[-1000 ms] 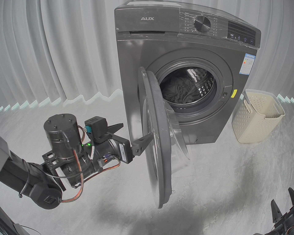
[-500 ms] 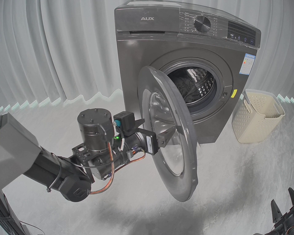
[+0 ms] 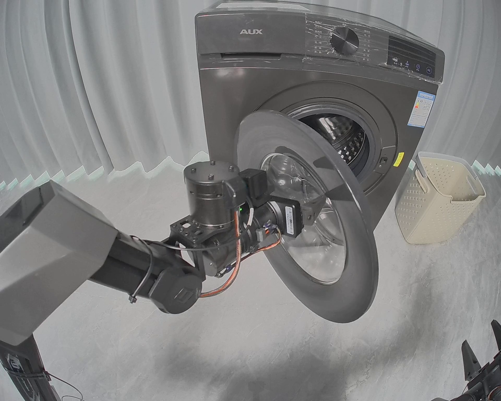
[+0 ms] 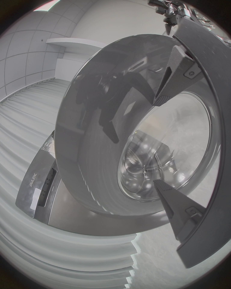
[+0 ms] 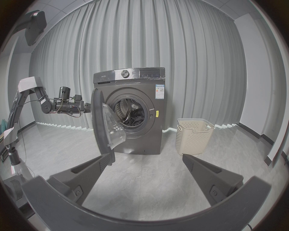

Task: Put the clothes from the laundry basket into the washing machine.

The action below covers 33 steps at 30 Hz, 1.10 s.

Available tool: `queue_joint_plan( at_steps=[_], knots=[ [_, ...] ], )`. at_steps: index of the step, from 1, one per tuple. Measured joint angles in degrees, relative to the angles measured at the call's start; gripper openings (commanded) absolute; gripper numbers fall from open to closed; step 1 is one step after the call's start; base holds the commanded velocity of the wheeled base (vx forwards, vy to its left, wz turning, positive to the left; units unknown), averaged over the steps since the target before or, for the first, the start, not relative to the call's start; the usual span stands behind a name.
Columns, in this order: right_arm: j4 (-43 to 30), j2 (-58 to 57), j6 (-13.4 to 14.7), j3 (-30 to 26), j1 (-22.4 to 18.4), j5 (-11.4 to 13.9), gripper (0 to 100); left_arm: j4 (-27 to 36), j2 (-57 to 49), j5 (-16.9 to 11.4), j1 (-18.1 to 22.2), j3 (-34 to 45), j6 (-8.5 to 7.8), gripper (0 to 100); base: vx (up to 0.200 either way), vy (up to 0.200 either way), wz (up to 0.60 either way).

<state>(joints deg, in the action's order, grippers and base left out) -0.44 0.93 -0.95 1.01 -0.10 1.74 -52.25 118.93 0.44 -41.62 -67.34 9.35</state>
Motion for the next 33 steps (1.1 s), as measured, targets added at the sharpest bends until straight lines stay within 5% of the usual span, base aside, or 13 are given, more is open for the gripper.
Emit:
queue_joint_plan(
  at_steps=[9, 15, 33],
  knots=[
    [0.0, 0.0, 0.0, 0.0, 0.0, 0.0, 100, 5.4, 6.0, 1.3, -0.2, -14.2, 3.10, 100, 0.000, 0.000, 0.00],
    [0.0, 0.0, 0.0, 0.0, 0.0, 0.0, 100, 6.1, 6.7, 1.9, -0.1, -13.9, 3.51, 100, 0.000, 0.000, 0.00],
    [0.0, 0.0, 0.0, 0.0, 0.0, 0.0, 100, 3.1, -21.3, 3.8, -0.5, 32.3, 2.30, 100, 0.000, 0.000, 0.00]
  ],
)
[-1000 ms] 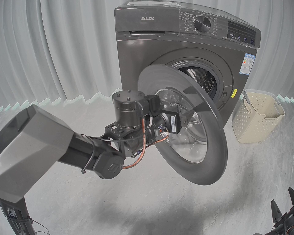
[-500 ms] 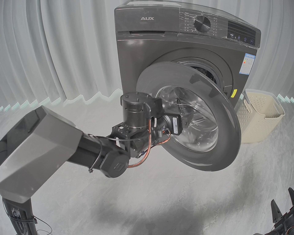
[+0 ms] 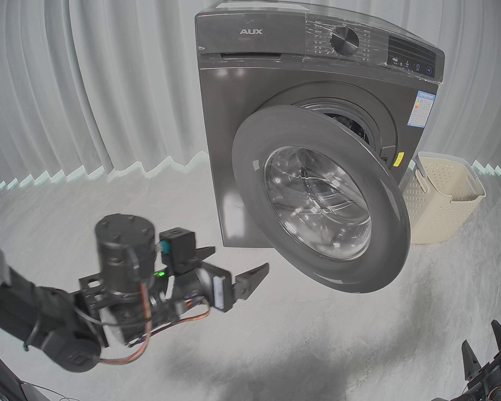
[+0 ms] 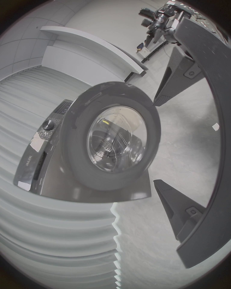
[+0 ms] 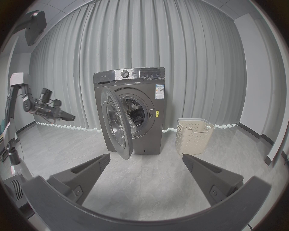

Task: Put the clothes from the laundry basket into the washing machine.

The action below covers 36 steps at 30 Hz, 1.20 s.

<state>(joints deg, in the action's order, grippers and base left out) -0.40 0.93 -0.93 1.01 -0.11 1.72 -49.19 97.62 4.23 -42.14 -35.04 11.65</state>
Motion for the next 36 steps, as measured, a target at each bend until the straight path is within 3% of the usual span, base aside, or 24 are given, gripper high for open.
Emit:
queue_joint_plan(
  at_steps=[6, 11, 22, 26, 36],
  knots=[
    [0.0, 0.0, 0.0, 0.0, 0.0, 0.0, 100, -0.4, -15.9, 1.9, 1.3, 15.3, -1.73, 100, 0.000, 0.000, 0.00],
    [0.0, 0.0, 0.0, 0.0, 0.0, 0.0, 100, 2.6, -29.7, 2.9, 4.4, 23.4, -2.82, 100, 0.000, 0.000, 0.00],
    [0.0, 0.0, 0.0, 0.0, -0.1, 0.0, 100, 20.3, -60.5, 3.4, 18.8, 32.2, -4.00, 100, 0.000, 0.000, 0.00],
    [0.1, 0.0, 0.0, 0.0, 0.0, 0.0, 100, 28.1, -70.1, 1.9, 25.5, 33.5, -4.41, 100, 0.000, 0.000, 0.00],
    [0.8, 0.0, 0.5, 0.0, 0.0, 0.1, 100, 42.2, -87.7, -4.7, 35.8, 34.0, -6.07, 100, 0.000, 0.000, 0.00]
  ],
)
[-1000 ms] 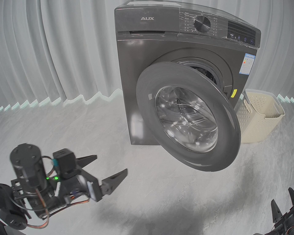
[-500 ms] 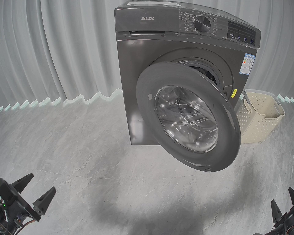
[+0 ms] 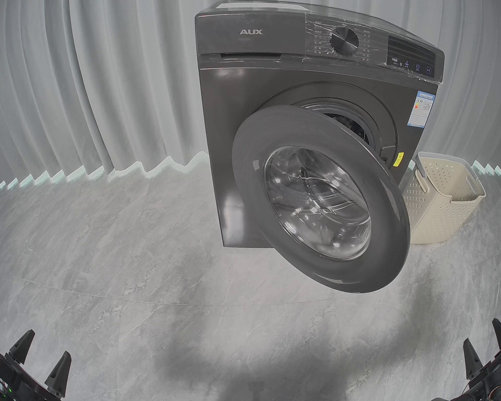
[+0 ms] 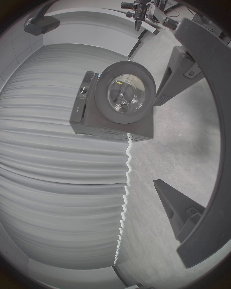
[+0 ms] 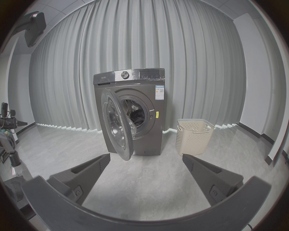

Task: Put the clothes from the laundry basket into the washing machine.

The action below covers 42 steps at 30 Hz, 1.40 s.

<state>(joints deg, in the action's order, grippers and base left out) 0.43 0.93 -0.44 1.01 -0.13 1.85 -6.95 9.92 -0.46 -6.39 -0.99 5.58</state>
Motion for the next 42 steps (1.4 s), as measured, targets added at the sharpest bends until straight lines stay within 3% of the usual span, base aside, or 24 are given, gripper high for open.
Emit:
queue_joint_plan(
  at_steps=[10, 14, 21, 25, 34, 39, 42],
  knots=[
    [3.3, 4.1, 0.7, 8.1, 1.9, 2.7, 100, 2.0, -5.9, -2.5, 5.1, 0.0, -0.39, 100, 0.000, 0.000, 0.00],
    [4.1, 11.4, 0.9, 10.1, 5.2, 4.6, 100, 2.7, -7.0, -1.0, 6.1, 0.0, -0.04, 100, 0.000, 0.000, 0.00],
    [9.1, 27.6, 1.7, 13.8, 11.8, 7.6, 100, 5.3, -8.5, 0.0, 6.5, 0.0, -2.99, 100, 0.000, 0.000, 0.00],
    [14.8, 37.4, 3.9, 15.8, 14.1, 8.7, 100, 6.2, -8.9, -0.3, 6.5, 0.0, -4.00, 100, 0.000, 0.000, 0.00],
    [22.2, 56.7, 7.7, 20.5, 14.8, 8.6, 100, 6.9, -9.2, -0.5, 6.4, 0.0, -5.03, 100, 0.000, 0.000, 0.00],
    [23.6, 65.0, 8.8, 24.8, 13.5, 7.4, 100, 7.0, -9.2, -0.6, 6.4, 0.0, -5.29, 100, 0.000, 0.000, 0.00],
    [24.0, 69.2, 8.9, 27.4, 12.3, 5.0, 100, 7.0, -9.2, -0.6, 6.4, 0.0, -5.36, 100, 0.000, 0.000, 0.00]
  ],
)
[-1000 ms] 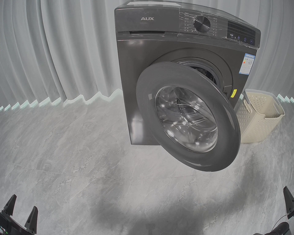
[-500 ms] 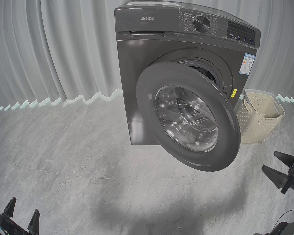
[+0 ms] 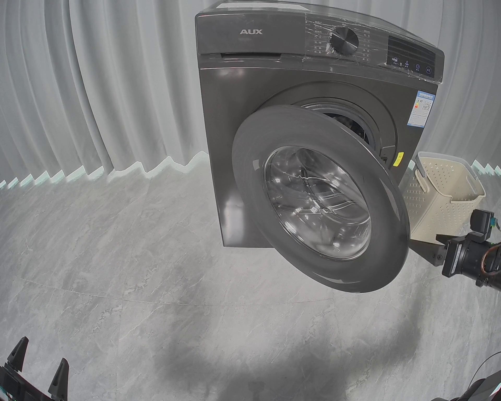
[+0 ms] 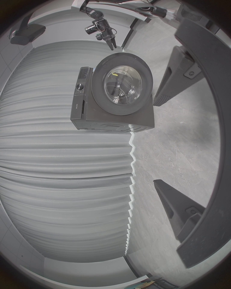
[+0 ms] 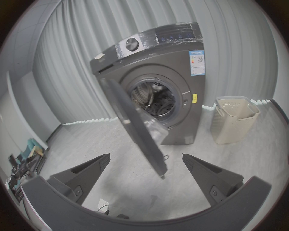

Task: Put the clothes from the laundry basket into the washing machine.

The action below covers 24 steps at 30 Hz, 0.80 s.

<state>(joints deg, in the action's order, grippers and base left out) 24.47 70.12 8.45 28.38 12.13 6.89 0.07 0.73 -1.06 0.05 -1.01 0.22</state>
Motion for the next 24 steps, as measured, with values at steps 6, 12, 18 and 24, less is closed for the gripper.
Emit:
queue_joint_plan(
  at_steps=[6, 12, 18, 24],
  knots=[
    [0.6, 6.3, 0.4, 3.1, -2.8, -2.8, 100, 0.0, 0.0, -0.1, 0.0, 0.0, -0.01, 100, 0.000, 0.000, 0.00],
    [5.5, 9.3, 0.4, 4.9, -8.2, -4.9, 100, 0.0, 0.0, -0.1, 0.0, 0.0, -0.04, 100, 0.000, -0.067, 0.00],
    [14.1, 13.0, 0.3, 5.7, -13.3, -6.5, 100, 0.0, 0.0, 0.0, 0.0, 0.0, -0.12, 100, 0.000, -0.200, 0.00],
    [17.5, 14.6, -0.6, 1.6, -14.3, -5.1, 100, 0.0, 0.0, 0.0, 0.0, 0.0, -0.15, 100, 0.000, -0.200, 0.00]
  ],
)
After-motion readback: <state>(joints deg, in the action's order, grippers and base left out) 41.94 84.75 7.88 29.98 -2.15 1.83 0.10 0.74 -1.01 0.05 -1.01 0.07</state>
